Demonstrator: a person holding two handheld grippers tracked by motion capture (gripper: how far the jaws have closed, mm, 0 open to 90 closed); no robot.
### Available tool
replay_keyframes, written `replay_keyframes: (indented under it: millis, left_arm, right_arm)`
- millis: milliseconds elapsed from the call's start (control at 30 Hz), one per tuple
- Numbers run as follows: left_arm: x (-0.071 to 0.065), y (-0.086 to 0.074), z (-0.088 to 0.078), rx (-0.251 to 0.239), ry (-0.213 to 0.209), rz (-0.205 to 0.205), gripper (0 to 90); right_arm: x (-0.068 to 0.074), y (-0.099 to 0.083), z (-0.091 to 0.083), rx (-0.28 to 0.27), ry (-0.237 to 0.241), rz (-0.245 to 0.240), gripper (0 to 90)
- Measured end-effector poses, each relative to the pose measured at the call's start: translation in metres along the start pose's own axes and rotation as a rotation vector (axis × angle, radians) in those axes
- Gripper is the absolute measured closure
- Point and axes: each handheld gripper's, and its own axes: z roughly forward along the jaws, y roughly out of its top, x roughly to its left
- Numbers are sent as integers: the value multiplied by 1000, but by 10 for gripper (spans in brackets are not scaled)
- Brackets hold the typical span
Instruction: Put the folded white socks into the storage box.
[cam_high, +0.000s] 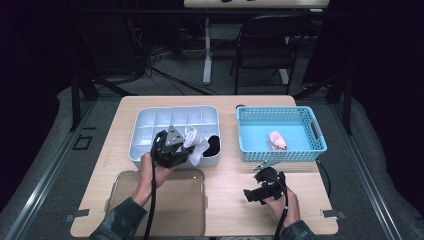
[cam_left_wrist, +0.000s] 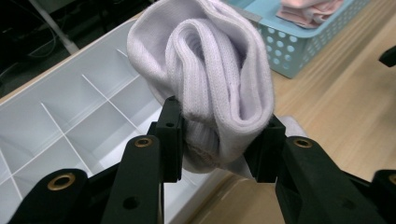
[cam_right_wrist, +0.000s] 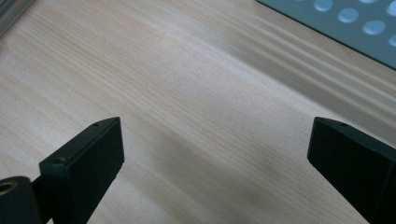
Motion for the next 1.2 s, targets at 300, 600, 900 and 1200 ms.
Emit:
replay_keyframes:
  millis: [300, 600, 900, 1200]
  left_arm:
    - [15, -1, 15, 26, 78, 16, 634]
    - [17, -2, 30, 92, 113, 49, 634]
    - [17, -4, 44, 127, 159, 82, 634]
    - [12, -6, 59, 164, 158, 106, 634]
  right_arm:
    - [0, 0, 1, -2, 3, 7, 32]
    - [0, 0, 0, -5, 0, 7, 32]
    - [0, 0, 1, -2, 2, 6, 32]
    - [-1, 0, 1, 4, 7, 1, 32]
